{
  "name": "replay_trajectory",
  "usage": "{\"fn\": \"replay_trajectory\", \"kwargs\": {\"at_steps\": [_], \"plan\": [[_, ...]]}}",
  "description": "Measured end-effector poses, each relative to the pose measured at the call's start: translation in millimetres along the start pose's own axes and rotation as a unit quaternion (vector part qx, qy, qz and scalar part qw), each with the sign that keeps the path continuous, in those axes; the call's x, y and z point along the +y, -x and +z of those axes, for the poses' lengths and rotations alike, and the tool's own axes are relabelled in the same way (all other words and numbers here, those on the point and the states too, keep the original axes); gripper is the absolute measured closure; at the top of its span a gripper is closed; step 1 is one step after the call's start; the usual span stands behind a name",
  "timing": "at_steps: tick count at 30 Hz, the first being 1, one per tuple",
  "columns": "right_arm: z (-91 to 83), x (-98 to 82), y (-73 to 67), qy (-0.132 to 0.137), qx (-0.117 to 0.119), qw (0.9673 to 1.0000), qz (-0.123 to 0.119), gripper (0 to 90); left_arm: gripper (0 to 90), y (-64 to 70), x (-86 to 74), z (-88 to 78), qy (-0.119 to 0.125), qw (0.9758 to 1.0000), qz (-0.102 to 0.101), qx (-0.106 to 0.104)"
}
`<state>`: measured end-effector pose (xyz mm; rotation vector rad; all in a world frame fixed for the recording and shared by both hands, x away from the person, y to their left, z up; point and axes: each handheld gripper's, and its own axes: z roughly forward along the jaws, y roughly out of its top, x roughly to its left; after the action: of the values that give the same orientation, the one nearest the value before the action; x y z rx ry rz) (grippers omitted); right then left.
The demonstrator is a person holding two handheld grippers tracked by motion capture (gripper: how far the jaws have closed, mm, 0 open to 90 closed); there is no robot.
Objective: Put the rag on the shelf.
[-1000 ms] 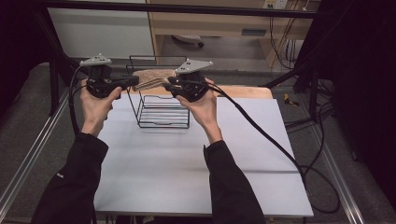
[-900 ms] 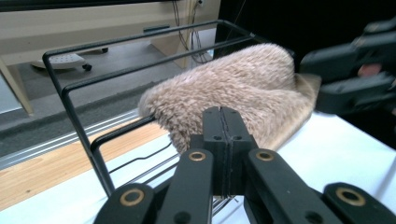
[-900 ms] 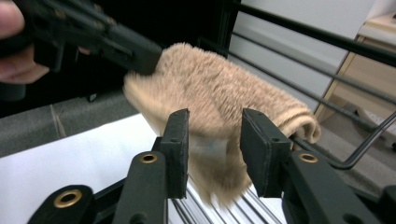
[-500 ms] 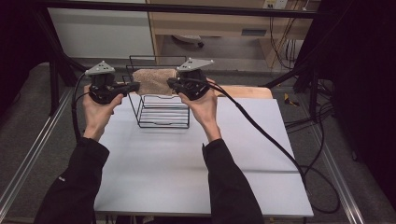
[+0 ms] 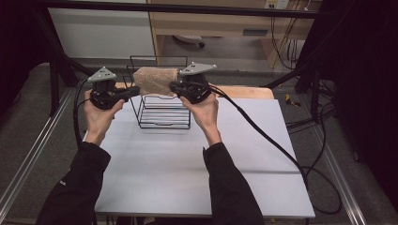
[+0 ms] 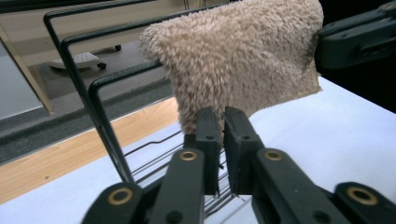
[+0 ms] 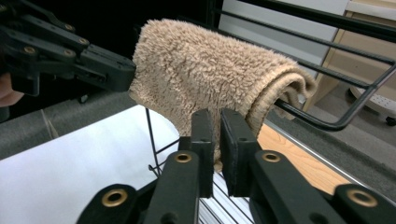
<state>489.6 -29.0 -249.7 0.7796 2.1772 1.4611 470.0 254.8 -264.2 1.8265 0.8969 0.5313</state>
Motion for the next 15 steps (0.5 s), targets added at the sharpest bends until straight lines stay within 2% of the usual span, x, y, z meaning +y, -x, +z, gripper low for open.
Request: {"fn": "replay_trajectory", "kwargs": {"at_steps": [6,9,15], "plan": [[-11.4,-1.0,-1.2,0.004,0.005,0.9999,0.008,70.9,70.5,-0.4,-9.3,-9.5,-0.003,1.0000,-0.003,0.007],[-16.3,-3.3,-1.5,0.004,0.007,0.9999,0.011,62.6,62.9,-0.8,-15.0,-13.5,-0.008,0.9999,-0.003,0.014],[-28.4,-9.5,0.4,0.001,0.009,0.9997,0.022,46.5,48.5,-0.5,-27.8,-21.1,-0.009,0.9998,-0.010,0.013]]}}
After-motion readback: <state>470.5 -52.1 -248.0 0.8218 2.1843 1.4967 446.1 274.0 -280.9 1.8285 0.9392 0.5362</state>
